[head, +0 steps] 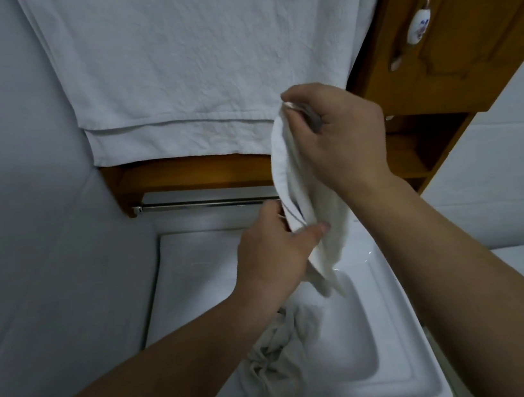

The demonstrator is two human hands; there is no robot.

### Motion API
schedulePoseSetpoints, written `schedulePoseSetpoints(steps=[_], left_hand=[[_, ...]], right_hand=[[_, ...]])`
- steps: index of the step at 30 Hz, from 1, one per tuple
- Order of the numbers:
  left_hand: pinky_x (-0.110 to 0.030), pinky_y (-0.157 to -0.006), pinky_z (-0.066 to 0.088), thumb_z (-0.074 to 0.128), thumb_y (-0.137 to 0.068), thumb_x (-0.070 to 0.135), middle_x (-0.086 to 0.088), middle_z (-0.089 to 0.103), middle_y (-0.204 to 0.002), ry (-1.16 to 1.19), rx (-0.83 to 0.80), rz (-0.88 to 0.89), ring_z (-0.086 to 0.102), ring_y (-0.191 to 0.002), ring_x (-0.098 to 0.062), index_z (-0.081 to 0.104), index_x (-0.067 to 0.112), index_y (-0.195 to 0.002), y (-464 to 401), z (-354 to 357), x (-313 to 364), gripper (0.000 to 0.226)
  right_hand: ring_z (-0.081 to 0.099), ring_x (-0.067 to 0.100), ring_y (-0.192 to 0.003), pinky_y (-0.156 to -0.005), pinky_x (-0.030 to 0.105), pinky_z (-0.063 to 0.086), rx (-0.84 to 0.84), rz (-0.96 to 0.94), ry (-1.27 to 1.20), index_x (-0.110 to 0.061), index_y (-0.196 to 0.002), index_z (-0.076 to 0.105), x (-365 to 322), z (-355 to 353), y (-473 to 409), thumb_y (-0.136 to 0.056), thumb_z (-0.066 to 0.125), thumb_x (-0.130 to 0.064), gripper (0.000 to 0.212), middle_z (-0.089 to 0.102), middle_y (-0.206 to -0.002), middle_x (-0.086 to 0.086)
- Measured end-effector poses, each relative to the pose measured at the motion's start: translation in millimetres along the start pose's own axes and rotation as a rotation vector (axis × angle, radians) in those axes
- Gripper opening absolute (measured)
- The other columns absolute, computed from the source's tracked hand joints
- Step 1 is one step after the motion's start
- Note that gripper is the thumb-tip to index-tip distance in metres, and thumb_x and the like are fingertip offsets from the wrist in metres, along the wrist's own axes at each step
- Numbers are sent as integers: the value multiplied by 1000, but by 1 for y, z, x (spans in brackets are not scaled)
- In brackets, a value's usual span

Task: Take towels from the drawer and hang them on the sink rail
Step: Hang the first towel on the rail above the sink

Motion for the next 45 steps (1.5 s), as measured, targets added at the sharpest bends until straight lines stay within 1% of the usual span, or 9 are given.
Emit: schedulePoseSetpoints(steps=[5,11,18,21,25,30,34,39,45], left_hand=[[-25,-65,51,71,-80,53,15,69,-84,11,62,-36,64,-77,-3,61,30,-99,-6,-8,-2,31],[-43,-72,58,65,-88,46,2,72,-75,-35,52,-74,67,-71,-18,75,19,-83,-15,-15,-19,30],[-20,-56,48,67,-87,45,6,71,-69,67,-12,-31,64,-60,-5,75,19,-79,-6,-14,-20,28],[-24,-60,56,73,-79,47,8,72,-75,105,-6,-3,68,-67,-7,73,21,-80,-5,-13,-16,26],[-11,-50,45,74,-78,46,11,68,-71,142,-6,44,64,-63,-1,69,22,-79,-2,-11,-9,24],[-19,-63,49,41,-83,65,1,70,-80,276,-26,34,64,-71,-6,68,19,-83,7,-8,-5,53],[-28,-58,44,51,-96,45,-6,66,-73,113,-41,101,58,-66,-17,68,13,-80,6,-5,-4,40],[-15,-48,35,59,-94,35,-5,59,-62,126,35,147,46,-51,-6,65,8,-70,9,-12,-3,36],[-20,-58,51,67,-89,19,6,70,-72,97,1,151,62,-66,-9,73,22,-81,10,-10,-8,10]], right_hand=[[70,12,-90,-79,31,58,-13,-18,24,-18,-111,73,-4,-2,-2,-96,60,-24,21,75,-100,-2],[67,4,-93,-83,18,53,14,82,-25,-19,-111,73,4,-9,-4,-96,61,-28,22,74,-103,-9],[59,-16,-86,-82,4,46,23,264,-185,-23,-106,74,24,-19,-2,-93,65,-28,17,62,-93,-27],[63,-10,-91,-79,5,46,-10,306,-305,-25,-101,75,23,-19,-2,-91,68,-25,12,65,-92,-27],[66,2,-85,-76,18,51,-45,342,-533,-22,-96,75,23,-20,-1,-89,71,-20,8,71,-88,-12],[58,23,-80,-74,34,50,-69,369,-747,-23,-92,75,28,-25,1,-88,71,-16,9,68,-85,4],[59,16,-80,-75,28,50,-67,407,-824,-20,-91,74,27,-28,2,-89,69,-9,12,68,-82,-2],[54,23,-81,-74,32,48,-79,409,-850,-21,-91,73,25,-31,6,-89,68,-10,12,62,-85,10],[61,17,-80,-76,27,51,-61,446,-875,-21,-91,73,23,-35,11,-90,66,-11,13,67,-83,0]])
Point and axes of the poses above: each hand's wrist, its own y-axis away from the middle knuckle, its own z-axis out of the palm, x = y × z, the point moved 7 cm from there along -y, towards the middle knuckle
